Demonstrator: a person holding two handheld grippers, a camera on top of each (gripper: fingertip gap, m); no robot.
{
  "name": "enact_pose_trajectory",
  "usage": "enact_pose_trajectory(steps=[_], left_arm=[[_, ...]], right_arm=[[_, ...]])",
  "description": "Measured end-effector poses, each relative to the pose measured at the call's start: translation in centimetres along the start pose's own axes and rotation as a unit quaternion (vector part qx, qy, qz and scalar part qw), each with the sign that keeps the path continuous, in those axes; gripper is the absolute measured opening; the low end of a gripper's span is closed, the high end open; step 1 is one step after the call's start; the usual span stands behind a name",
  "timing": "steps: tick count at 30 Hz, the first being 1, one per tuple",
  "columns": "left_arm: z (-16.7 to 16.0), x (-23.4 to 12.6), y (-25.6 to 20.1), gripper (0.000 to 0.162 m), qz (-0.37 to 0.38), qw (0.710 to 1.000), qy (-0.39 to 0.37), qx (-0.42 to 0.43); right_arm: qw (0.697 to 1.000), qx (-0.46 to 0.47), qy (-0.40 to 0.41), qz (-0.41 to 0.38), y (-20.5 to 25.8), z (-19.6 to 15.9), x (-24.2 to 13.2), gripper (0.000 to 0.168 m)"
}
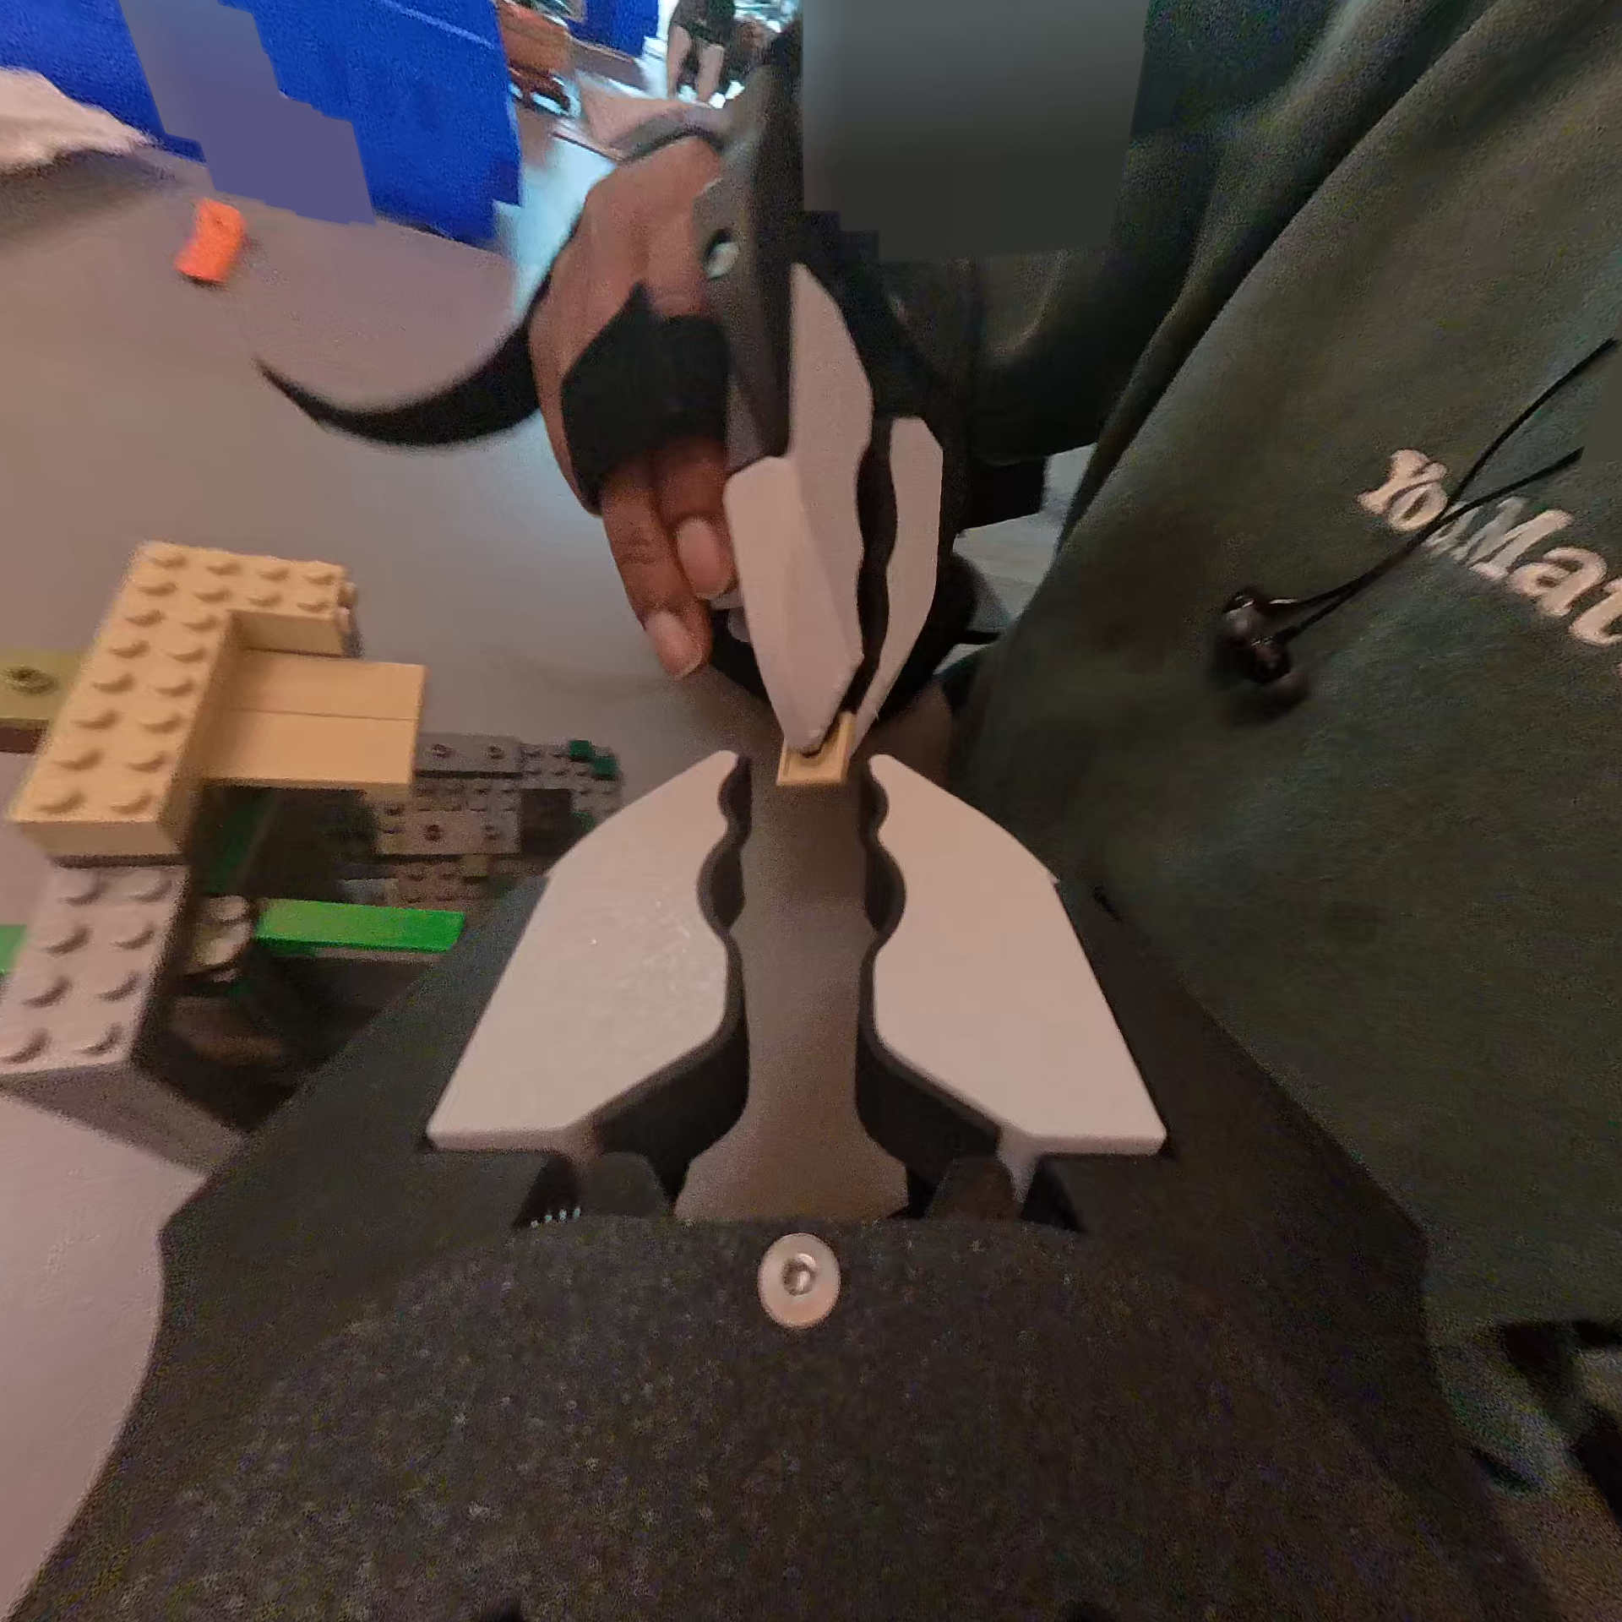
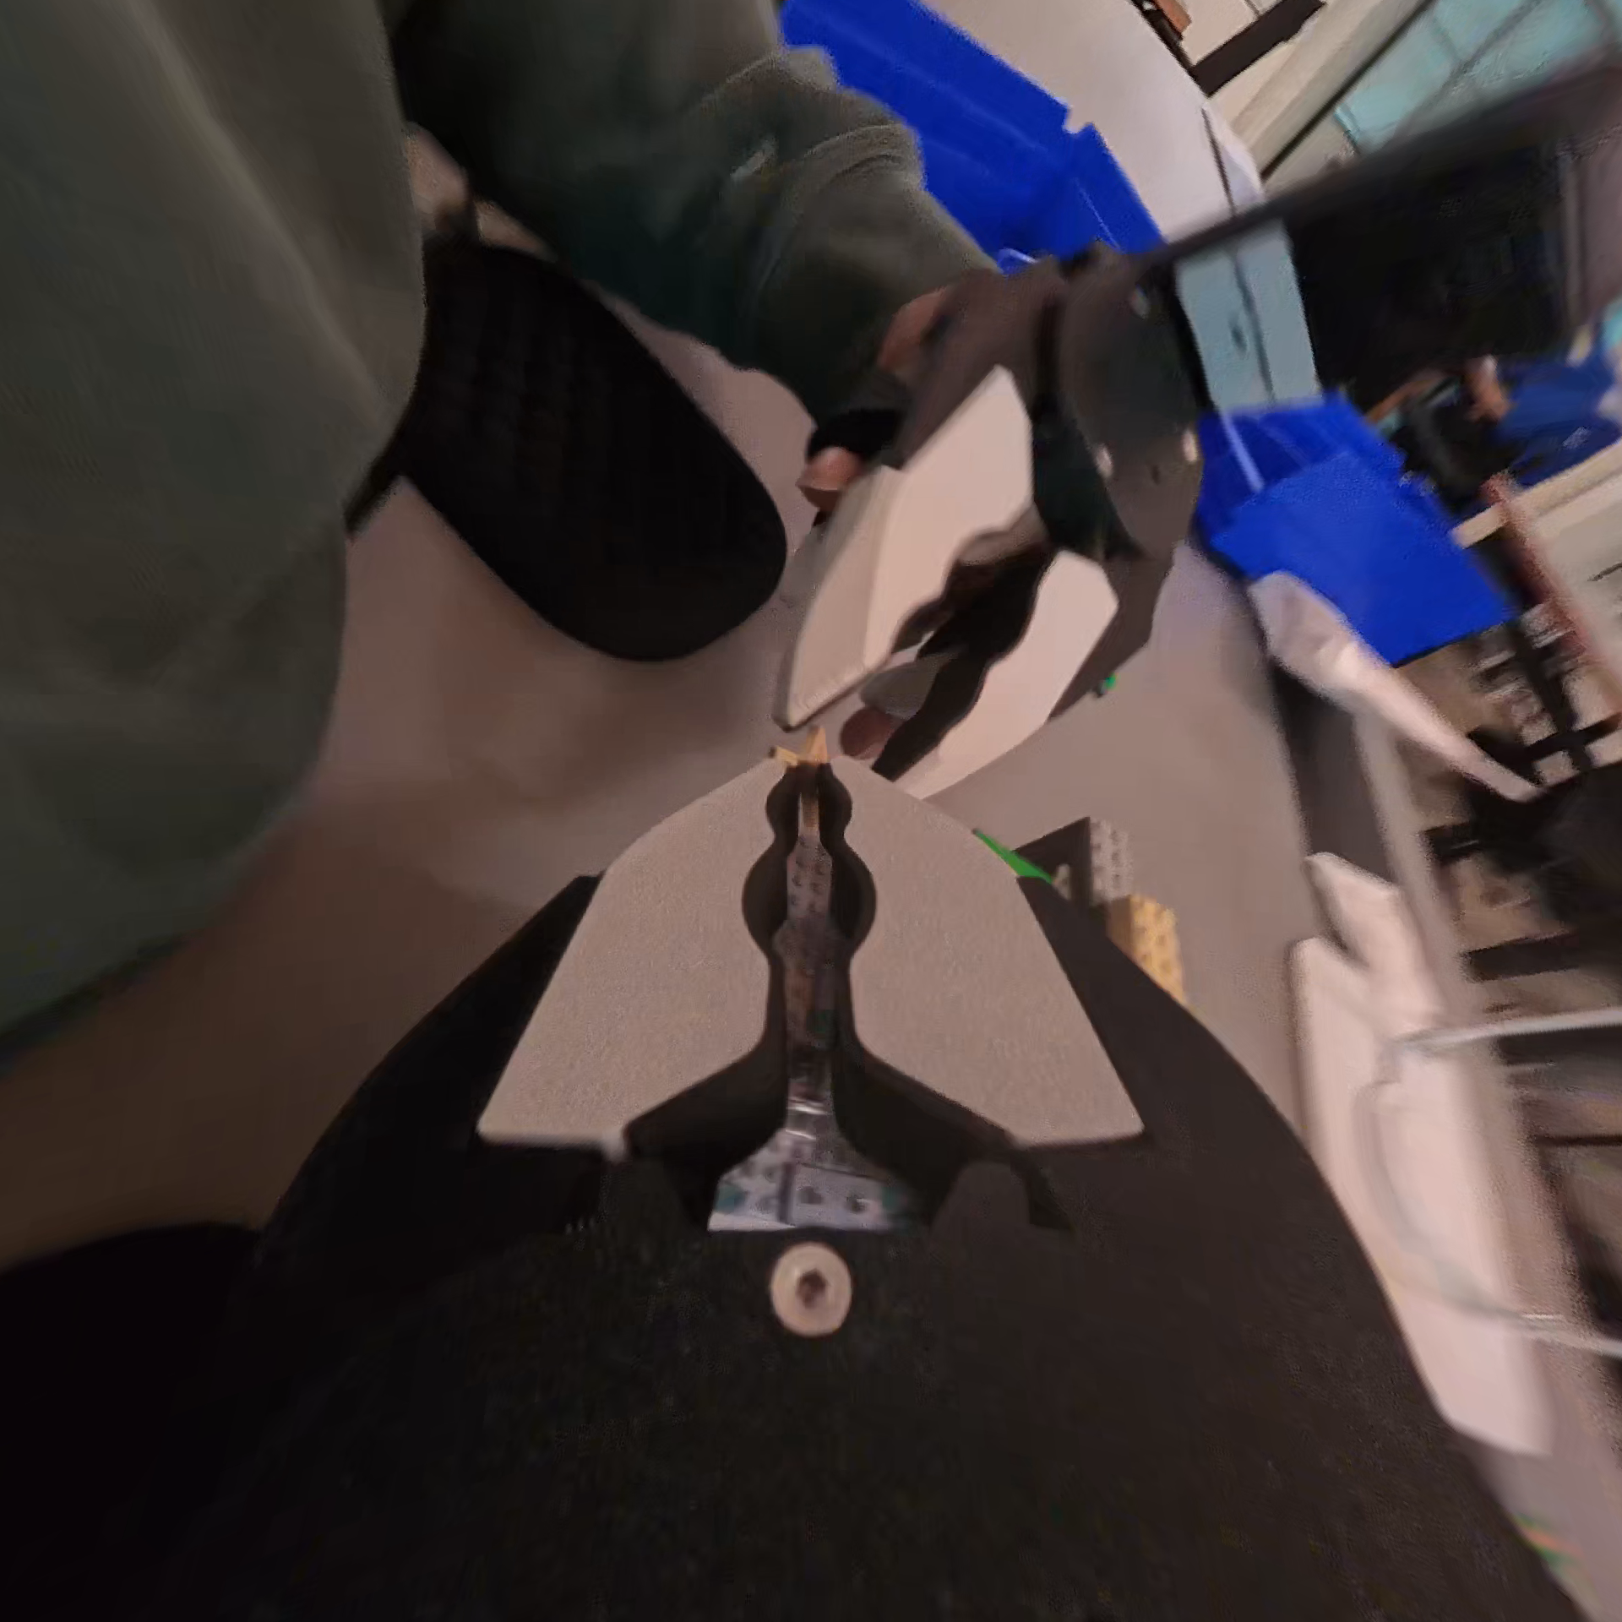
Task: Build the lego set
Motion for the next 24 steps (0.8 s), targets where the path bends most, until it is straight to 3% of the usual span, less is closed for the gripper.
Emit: enact_pose_trajectory(steps=[4, 11, 17, 24], left_arm=[[0.7, -0.3, -0.9, 0.027, 0.123, 0.985, 0.008, 0.118], [1.7, 1.3, -2.0, 0.029, 0.283, 0.914, 0.037, 0.289], [2.5, 2.1, -2.7, 0.028, 0.33, 0.871, 0.021, 0.364], [2.7, 2.2, -3.0, 0.016, 0.329, 0.863, 0.021, 0.382]], right_arm=[[0.97, 0.23, -0.075, 0.033, -1.2, -1.2, -1.0, 0.004], [0.835, 0.501, -0.19, 0.123, -2.1, -2.1, -1.8, 0.003], [0.745, 0.598, -0.236, 0.178, -2.1, -2.4, -2.2, 0.003], [0.716, 0.618, -0.251, 0.204, -1.9, -2.4, -2.0, 0.003]])
Point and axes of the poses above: each gripper's, where its closed fingertips meet, x out along the fingers, z out of its top, y = z × x across the jaws, the point moved 7 cm from there along -x, back along the fingers, and after that the axes turned 2 degrees about y, right-handed, at the moved point
